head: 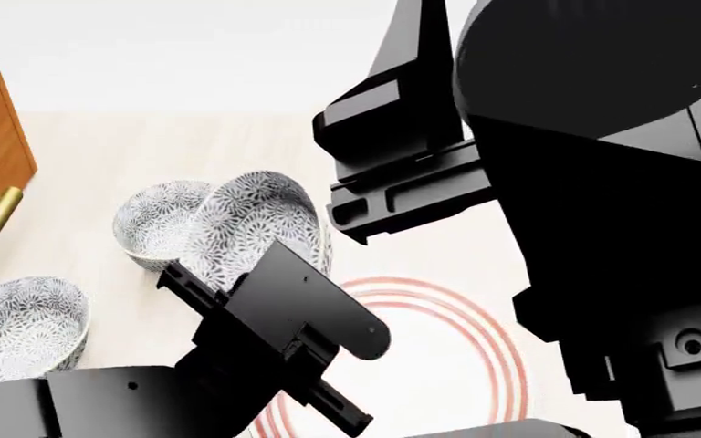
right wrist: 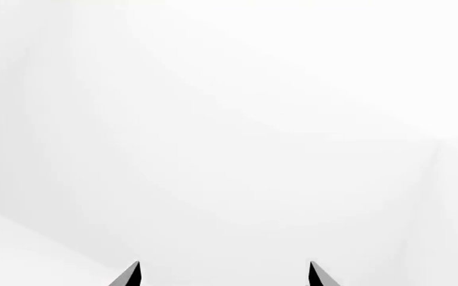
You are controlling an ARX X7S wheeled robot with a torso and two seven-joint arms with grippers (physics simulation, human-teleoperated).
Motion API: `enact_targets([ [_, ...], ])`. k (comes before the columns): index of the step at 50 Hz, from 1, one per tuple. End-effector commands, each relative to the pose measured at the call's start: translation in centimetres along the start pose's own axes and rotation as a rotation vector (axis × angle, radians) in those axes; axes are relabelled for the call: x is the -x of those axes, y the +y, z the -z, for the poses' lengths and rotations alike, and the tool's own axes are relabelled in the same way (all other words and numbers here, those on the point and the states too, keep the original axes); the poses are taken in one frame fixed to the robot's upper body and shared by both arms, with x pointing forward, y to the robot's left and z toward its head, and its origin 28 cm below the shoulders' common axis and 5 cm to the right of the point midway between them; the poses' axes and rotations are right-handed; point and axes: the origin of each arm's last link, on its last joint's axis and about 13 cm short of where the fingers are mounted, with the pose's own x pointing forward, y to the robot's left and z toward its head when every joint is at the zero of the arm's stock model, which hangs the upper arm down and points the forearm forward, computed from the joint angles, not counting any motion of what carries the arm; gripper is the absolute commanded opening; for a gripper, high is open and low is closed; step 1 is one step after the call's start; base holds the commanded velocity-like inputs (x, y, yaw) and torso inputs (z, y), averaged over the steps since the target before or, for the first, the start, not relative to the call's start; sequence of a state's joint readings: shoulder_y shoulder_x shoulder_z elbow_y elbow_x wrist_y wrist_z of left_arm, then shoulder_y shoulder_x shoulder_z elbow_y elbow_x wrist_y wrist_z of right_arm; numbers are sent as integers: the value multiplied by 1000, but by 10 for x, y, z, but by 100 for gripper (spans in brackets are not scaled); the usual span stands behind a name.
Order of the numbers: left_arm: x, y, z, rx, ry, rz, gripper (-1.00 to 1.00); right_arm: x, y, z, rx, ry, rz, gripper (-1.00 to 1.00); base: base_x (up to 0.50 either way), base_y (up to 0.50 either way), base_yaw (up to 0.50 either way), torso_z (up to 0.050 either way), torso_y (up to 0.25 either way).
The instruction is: Put the bowl at the front on the plate.
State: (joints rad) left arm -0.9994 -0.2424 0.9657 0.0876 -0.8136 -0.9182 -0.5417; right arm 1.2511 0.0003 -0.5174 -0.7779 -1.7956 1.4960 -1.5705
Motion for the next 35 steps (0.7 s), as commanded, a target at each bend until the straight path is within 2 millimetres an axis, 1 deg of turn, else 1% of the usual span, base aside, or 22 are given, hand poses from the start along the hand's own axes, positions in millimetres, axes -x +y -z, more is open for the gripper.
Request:
enact_targets([
  [1, -8, -9, -1, -60, -13, -18, -100, 0, -2, -2, 2, -16, 7, 100, 0, 0, 0, 0, 0],
  [14, -15, -16, -6, -122, -9, -22, -100, 2, -3, -4, -1, -37, 15, 100, 0, 0, 0, 0, 0],
  [19, -13, -20, -10, -140, -11, -12, -100, 3, -5, -4, -8, -45, 27, 100, 0, 0, 0, 0, 2],
  [29, -14, -28, -14, -153, 43, 21, -100, 3, -6, -3, -10, -45, 28, 100, 0, 0, 0, 0, 0],
  [35, -23, -27, -13, -156, 56, -4, -100, 5, -6, -2, -12, -49, 33, 100, 0, 0, 0, 0, 0],
])
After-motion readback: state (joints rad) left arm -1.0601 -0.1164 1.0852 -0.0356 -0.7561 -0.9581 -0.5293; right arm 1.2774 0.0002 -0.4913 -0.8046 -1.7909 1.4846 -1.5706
